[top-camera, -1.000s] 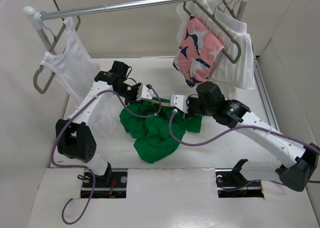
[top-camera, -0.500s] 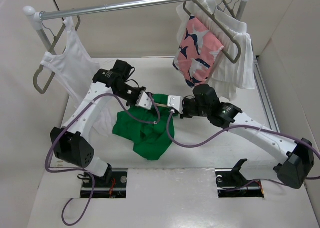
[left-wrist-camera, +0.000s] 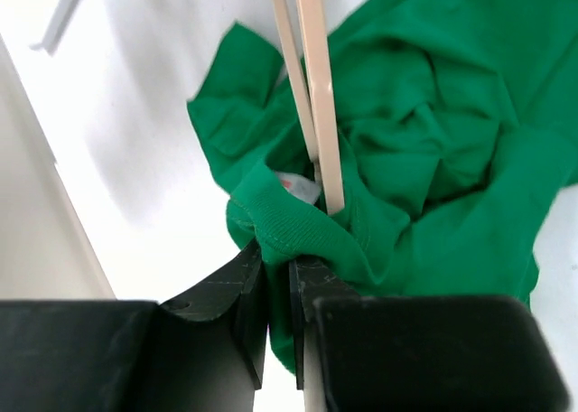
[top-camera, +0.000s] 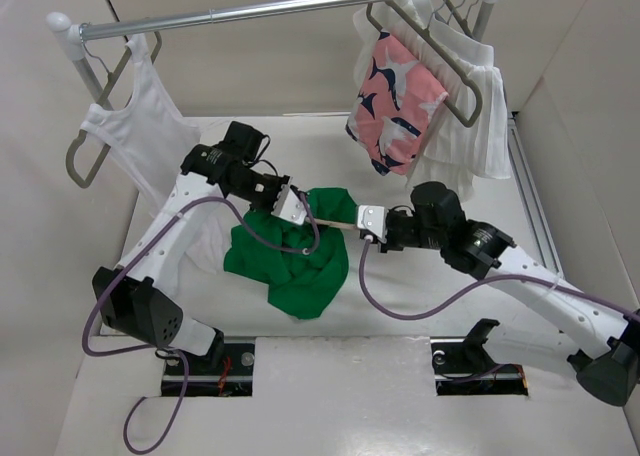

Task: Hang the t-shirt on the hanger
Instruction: Place tshirt on hanger

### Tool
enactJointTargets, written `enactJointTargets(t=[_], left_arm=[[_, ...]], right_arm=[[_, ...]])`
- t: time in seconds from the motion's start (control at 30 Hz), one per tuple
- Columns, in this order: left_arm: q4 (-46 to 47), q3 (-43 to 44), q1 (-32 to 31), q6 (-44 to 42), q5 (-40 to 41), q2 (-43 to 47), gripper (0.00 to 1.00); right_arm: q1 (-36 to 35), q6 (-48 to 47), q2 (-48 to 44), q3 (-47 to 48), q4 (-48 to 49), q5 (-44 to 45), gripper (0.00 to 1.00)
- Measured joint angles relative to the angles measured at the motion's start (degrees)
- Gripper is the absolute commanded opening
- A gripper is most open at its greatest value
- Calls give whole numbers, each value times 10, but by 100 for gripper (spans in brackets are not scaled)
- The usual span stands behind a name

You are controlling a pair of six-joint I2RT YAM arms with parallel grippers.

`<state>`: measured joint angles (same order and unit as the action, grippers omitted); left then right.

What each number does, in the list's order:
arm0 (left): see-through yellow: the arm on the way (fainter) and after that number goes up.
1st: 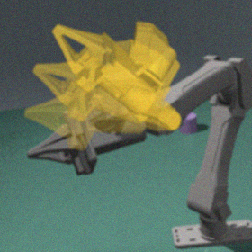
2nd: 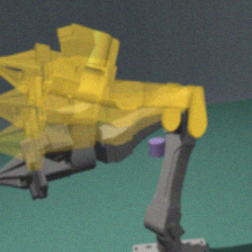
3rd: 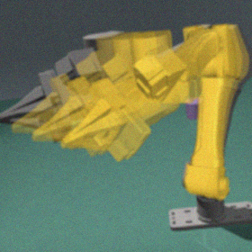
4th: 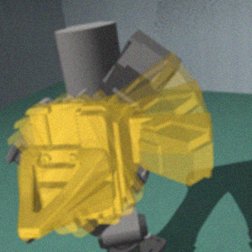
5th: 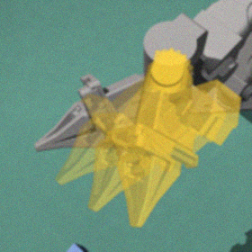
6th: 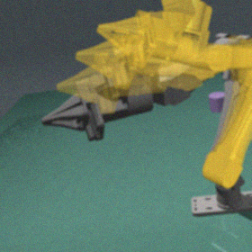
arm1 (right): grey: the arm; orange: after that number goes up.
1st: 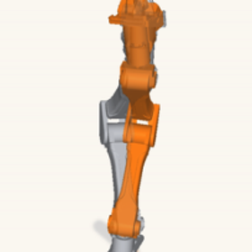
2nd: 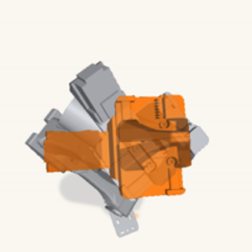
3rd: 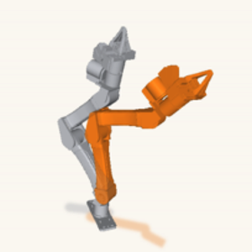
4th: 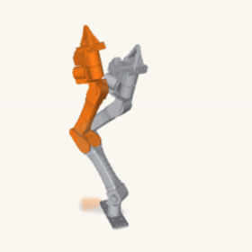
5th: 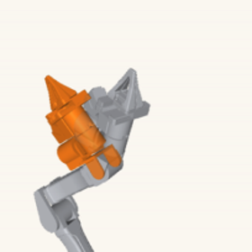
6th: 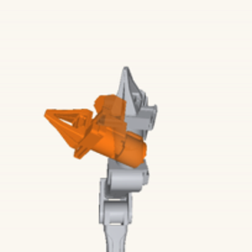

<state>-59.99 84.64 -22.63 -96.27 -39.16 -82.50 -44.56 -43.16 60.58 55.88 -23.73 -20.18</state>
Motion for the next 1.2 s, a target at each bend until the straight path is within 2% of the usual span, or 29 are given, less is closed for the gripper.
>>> enactJointTargets(t=[0.2, 0.37, 0.4, 0.43, 0.53, 0.57, 0.8, 1.1, 1.2], left_arm=[[-8, 6, -34, 4, -38, 0, 5], [-14, 12, -59, 29, -68, 0, 5], [-13, 13, -61, 37, -70, 0, 8], [-10, 14, -62, 50, -73, 0, 18], [13, 12, -65, 100, -71, 0, 23], [22, 9, -66, 115, -68, 0, 31], [109, -49, -66, 207, -27, 3, 36], [194, -109, -65, 237, -13, 29, 35], [216, -133, -64, 232, -9, 31, 45]], right_arm=[[0, 11, 12, -4, 20, 11, 0], [-2, 22, 24, -5, 43, 35, 0], [-2, 23, 26, -5, 47, 38, 0], [-2, 24, 26, -5, 50, 41, 0], [-2, 25, 29, -5, 57, 46, 0], [-2, 25, 29, -5, 59, 47, 0], [1, 25, 24, -12, 73, 46, 0], [3, 25, 24, -16, 73, 38, 0], [3, 25, 19, -16, 75, 29, 0]])
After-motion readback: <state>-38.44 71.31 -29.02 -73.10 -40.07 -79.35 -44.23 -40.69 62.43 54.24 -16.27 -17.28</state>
